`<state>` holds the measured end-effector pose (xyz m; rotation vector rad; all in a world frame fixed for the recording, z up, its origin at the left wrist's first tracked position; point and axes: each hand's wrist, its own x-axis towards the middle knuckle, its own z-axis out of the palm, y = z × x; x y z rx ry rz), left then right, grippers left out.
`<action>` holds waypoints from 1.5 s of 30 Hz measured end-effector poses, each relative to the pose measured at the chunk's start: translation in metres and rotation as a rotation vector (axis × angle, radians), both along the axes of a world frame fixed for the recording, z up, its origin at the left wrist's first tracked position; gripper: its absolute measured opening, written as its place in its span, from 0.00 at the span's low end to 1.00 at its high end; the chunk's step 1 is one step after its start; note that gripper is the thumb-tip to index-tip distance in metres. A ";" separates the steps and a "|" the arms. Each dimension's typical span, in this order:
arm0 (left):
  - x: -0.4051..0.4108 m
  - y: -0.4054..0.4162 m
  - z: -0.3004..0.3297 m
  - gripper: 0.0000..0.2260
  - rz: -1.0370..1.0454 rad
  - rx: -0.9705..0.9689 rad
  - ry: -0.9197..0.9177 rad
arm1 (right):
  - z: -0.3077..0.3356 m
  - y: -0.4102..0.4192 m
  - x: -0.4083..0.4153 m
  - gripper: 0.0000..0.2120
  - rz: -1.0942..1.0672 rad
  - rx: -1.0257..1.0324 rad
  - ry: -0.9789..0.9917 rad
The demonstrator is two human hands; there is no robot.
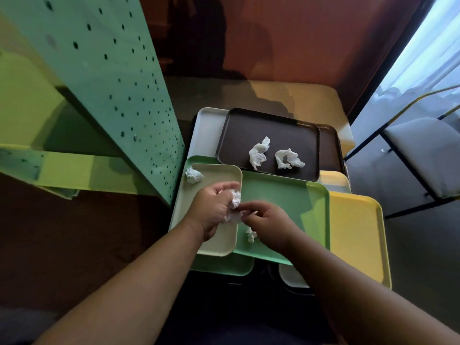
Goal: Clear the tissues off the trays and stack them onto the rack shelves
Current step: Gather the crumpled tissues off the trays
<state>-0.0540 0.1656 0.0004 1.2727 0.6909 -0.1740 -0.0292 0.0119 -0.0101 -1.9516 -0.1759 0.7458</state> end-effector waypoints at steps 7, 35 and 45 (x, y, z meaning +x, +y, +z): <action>-0.016 0.016 -0.019 0.07 0.056 0.140 0.070 | -0.028 -0.015 -0.001 0.40 0.173 -0.650 -0.314; -0.006 -0.020 -0.014 0.29 -0.121 -0.171 -0.048 | 0.014 0.027 0.003 0.07 -0.247 0.222 0.160; -0.034 0.024 -0.027 0.09 0.129 0.080 0.095 | -0.006 0.058 0.013 0.16 0.269 -0.338 -0.290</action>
